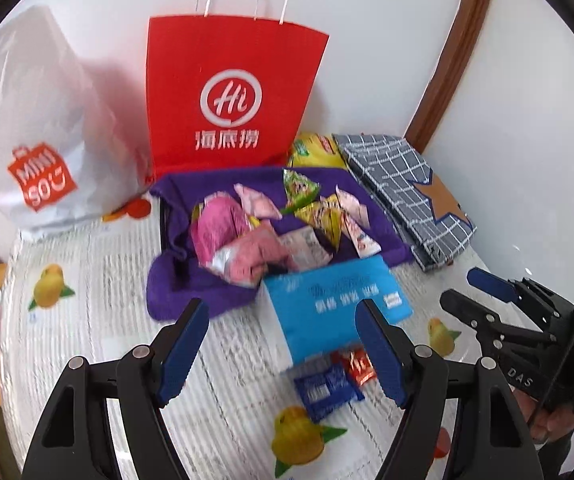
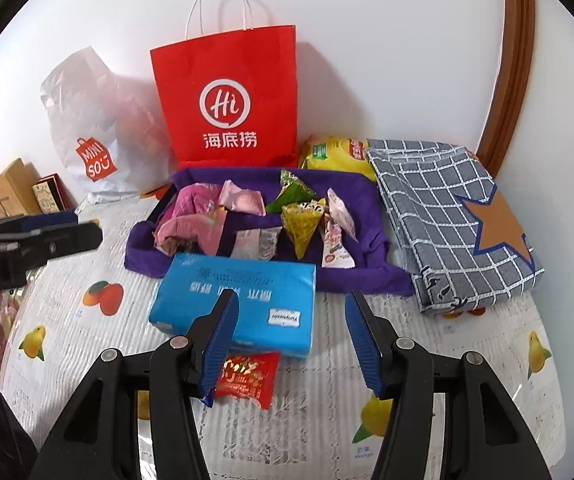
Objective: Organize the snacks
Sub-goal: 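Move both open tools back toward the blue and red packets by the tissue pack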
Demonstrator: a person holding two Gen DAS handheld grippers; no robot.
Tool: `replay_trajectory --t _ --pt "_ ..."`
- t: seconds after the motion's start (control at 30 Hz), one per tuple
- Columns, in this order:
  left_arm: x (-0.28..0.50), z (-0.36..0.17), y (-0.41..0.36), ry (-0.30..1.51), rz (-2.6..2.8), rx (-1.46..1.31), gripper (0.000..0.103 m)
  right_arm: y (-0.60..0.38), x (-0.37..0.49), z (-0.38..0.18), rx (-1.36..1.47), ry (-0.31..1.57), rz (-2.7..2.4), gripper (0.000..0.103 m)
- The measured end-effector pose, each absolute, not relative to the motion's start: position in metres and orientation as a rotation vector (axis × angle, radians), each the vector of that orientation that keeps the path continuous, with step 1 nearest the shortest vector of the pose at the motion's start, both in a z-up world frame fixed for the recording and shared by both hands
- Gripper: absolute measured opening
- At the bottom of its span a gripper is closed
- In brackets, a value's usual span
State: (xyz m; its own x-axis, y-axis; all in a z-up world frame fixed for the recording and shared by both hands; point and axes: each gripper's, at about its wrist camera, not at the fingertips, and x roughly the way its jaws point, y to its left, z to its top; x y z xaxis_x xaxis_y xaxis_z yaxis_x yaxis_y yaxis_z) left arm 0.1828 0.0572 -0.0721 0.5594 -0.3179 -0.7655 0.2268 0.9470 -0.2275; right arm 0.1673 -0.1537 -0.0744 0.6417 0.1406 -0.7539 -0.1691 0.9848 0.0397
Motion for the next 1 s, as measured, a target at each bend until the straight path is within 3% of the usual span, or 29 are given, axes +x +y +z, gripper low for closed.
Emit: replay_trajectory --t 1.0 --pt "0.156 -0.123 0.093 1.029 -0.263 -0.211 0.075 -0.151 0.152 -0.126 -0.011 0.975 0.187 0.058"
